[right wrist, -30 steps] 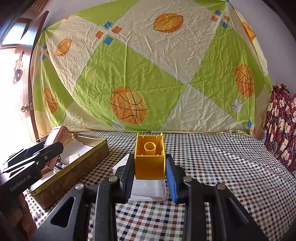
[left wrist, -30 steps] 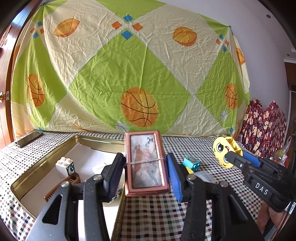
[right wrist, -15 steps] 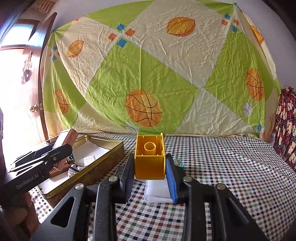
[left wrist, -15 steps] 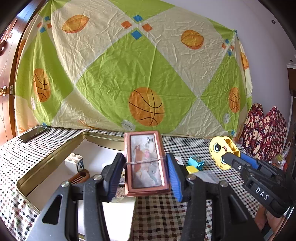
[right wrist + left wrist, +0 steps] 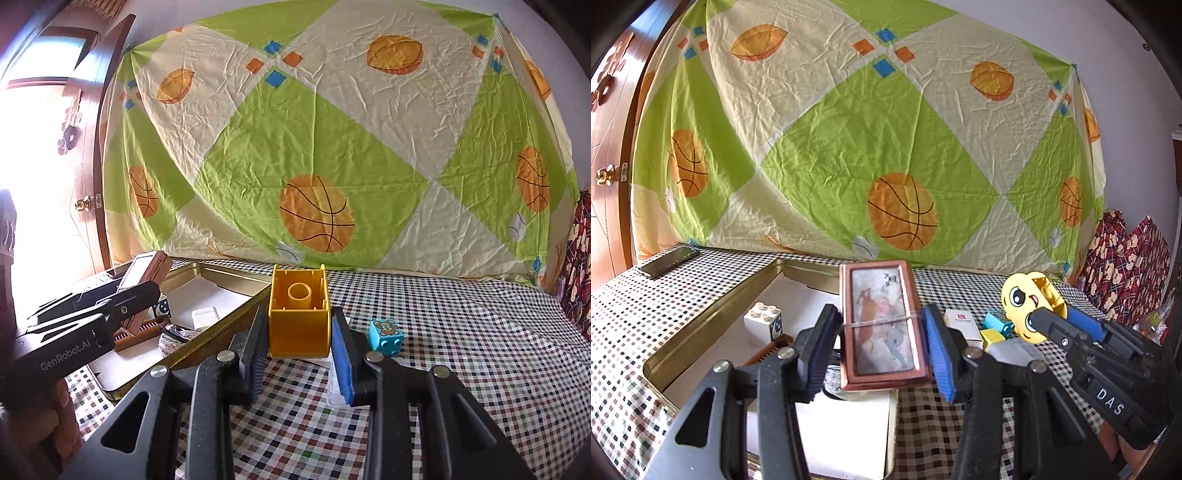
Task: Organize rigid objects
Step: 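Lift the frame and yellow block and carry both over the gold tin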
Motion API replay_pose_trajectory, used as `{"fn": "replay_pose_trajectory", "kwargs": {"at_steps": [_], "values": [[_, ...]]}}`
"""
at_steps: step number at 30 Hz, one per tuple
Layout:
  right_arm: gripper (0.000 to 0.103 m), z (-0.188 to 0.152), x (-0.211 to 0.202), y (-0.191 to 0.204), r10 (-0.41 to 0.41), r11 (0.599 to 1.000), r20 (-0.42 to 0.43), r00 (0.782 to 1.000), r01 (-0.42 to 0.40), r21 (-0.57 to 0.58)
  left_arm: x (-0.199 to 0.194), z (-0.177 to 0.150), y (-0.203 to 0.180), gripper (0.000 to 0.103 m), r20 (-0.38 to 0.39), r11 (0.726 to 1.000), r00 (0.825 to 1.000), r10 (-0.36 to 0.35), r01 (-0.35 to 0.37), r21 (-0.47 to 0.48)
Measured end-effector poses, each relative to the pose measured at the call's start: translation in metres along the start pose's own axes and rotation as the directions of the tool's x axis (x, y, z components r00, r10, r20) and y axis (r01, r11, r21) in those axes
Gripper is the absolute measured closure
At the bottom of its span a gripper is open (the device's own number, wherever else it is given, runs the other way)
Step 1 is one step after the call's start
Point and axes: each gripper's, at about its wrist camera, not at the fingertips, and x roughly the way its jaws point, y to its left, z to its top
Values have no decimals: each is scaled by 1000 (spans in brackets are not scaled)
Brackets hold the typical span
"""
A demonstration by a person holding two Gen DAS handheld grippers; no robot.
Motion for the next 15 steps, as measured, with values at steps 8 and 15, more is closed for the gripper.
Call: {"fn": "replay_pose_trajectory", "kwargs": {"at_steps": [8,15], "values": [[69,1,5,17,24,999,-6,1000,-25,-23,-2,2,13,56,6,1000,1000,17,-17,-13],[69,2,11,29,42,998,-10,999,-43,-34,-2,2,25,56,5,999,1000,30,-30,-22]]}}
